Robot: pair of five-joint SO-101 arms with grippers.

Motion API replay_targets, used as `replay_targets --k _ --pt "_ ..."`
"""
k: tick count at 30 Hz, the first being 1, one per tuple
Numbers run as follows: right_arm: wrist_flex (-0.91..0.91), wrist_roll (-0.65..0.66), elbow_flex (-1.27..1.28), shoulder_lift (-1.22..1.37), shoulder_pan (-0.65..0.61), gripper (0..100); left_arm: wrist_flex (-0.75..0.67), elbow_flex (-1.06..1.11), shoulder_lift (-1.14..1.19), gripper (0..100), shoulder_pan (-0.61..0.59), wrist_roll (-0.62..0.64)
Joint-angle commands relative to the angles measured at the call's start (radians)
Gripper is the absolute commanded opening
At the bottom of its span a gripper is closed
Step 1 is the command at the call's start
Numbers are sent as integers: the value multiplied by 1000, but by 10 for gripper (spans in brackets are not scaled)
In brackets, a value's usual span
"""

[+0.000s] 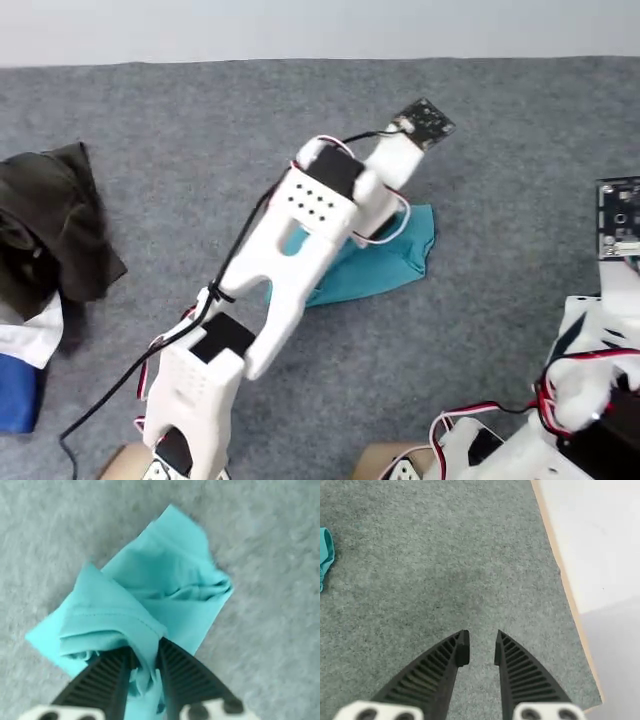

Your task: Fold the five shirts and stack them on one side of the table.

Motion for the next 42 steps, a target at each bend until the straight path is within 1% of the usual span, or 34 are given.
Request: replay_targets --k 1,5,9,13,17,22,26,29,33,35,38,40,42 --pt "39 -2 0 7 -5 103 -54 -44 -6 5 18 31" --pt "39 -2 0 7 -5 103 -66 -85 12 5 18 58" --pt "39 -2 0 7 -4 103 -2 -225 15 5 15 63" --pt "39 -2 0 7 -4 103 107 -371 15 5 2 58" --pt "39 -5 0 7 -4 103 184 -450 15 5 -15 57" --pt "39 -5 2 7 -4 103 167 -417 38 5 -2 57" --pt "39 -5 43 -1 -4 103 118 -395 150 5 9 60" --pt "39 -5 80 -15 18 103 75 -420 249 5 5 63" --pt "39 0 132 -64 31 103 63 -501 362 6 9 63" --pt "39 2 160 -90 31 103 72 -553 408 26 18 61" --pt "38 2 180 -114 30 103 138 -642 436 133 34 64" --pt "38 2 181 -117 30 103 187 -700 434 186 51 64" --pt "38 2 181 -117 30 103 196 -734 433 191 68 64"
